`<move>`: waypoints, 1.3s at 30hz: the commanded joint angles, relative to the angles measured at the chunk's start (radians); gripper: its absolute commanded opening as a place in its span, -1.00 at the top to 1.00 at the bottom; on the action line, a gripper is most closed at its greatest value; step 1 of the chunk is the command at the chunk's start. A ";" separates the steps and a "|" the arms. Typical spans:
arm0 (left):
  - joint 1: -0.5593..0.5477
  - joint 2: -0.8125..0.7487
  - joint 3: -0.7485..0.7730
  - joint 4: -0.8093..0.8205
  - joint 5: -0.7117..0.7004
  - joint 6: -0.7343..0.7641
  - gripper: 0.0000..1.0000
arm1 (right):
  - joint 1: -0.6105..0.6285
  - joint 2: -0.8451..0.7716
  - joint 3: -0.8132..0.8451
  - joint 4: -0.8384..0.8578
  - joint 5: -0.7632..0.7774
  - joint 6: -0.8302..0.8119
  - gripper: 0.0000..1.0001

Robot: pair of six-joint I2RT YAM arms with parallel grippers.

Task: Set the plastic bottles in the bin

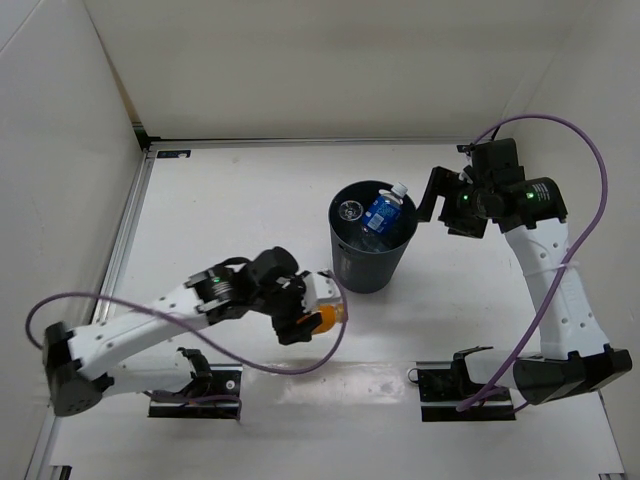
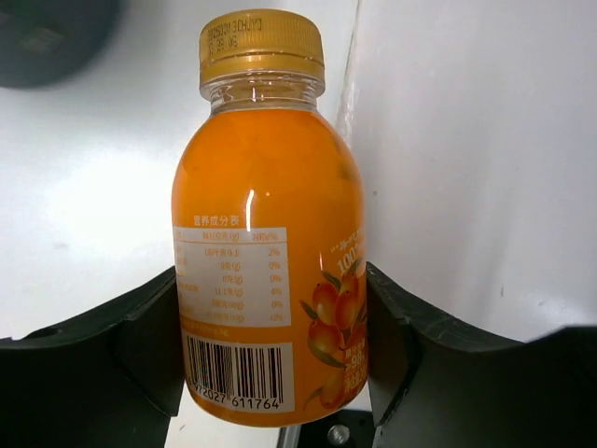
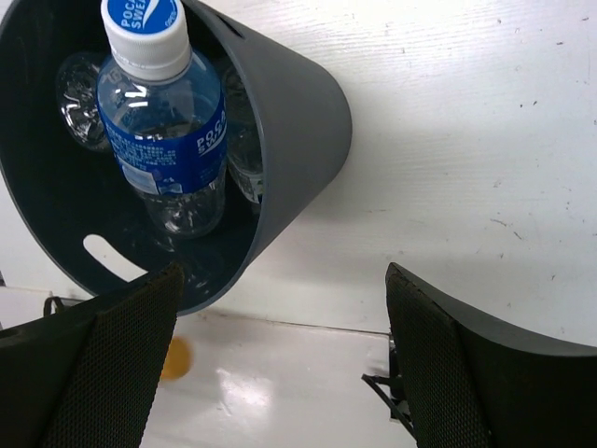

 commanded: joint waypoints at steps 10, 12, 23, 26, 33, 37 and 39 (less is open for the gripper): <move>0.092 0.140 0.531 -0.003 -0.181 0.209 0.53 | 0.016 -0.033 0.004 0.056 0.018 0.009 -0.81; 0.144 0.271 0.593 0.018 -0.061 0.189 0.56 | 0.024 -0.035 0.018 0.053 0.035 0.001 -0.81; 0.261 0.472 0.670 0.203 0.113 0.097 0.34 | 0.036 -0.093 0.026 0.017 0.141 -0.028 -0.81; 0.267 0.490 0.672 0.207 0.116 0.089 -0.11 | 0.036 -0.104 0.025 0.017 0.159 -0.033 -0.81; 0.283 0.394 0.676 0.242 0.030 0.072 -1.00 | 0.038 -0.105 0.018 0.020 0.193 -0.033 -0.81; 0.336 0.303 0.670 0.269 -0.155 -0.001 -1.00 | 0.148 -0.084 0.041 0.007 0.456 0.001 -0.81; 0.384 0.223 0.659 0.242 -0.252 -0.050 -1.00 | 0.217 -0.079 0.056 0.007 0.641 -0.014 -0.81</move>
